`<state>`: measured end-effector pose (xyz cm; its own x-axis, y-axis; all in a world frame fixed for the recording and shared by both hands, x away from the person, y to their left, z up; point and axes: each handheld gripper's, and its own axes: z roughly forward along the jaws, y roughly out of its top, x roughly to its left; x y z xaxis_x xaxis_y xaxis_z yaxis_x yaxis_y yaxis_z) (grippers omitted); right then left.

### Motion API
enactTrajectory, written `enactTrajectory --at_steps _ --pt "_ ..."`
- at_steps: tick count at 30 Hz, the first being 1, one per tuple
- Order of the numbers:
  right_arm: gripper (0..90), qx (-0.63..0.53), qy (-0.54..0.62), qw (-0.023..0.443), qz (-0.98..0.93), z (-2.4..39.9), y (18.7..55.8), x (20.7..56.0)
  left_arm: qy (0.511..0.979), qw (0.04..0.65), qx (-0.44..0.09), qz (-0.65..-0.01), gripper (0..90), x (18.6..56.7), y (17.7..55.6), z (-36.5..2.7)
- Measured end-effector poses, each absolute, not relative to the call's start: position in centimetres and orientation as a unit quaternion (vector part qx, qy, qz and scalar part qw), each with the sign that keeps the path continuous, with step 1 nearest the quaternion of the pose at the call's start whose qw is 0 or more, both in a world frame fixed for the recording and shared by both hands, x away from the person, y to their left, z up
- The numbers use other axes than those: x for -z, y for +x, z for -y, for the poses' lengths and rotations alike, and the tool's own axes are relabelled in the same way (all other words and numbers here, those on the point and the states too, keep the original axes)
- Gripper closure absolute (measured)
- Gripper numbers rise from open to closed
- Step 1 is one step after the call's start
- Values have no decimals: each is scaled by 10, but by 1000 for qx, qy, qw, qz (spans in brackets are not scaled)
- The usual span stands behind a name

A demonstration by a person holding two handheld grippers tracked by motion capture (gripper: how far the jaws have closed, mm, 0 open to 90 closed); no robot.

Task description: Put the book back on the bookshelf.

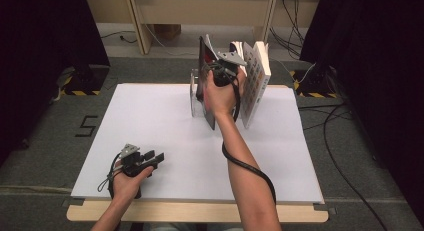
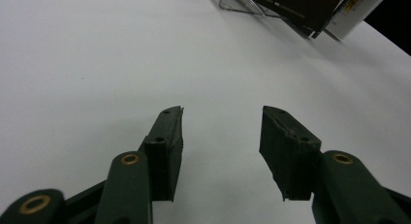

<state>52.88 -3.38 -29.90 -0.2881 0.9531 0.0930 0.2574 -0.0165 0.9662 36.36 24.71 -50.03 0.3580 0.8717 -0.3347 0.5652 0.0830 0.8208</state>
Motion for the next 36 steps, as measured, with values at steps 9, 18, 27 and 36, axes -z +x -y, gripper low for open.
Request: enactTrajectory --at_steps 9,18,27,36 --pt "778 -502 506 308 -630 39 526 303 661 491 -152 -546 501 502 365 -247" --pt "700 -506 514 249 -647 48 529 294 660 493 -152 -546 500 502 365 -245" --pt "815 -471 531 209 -672 46 545 303 661 491 -152 -547 501 502 365 -245" --pt "873 -487 460 265 -693 28 531 279 661 491 -153 -546 502 502 365 -247"
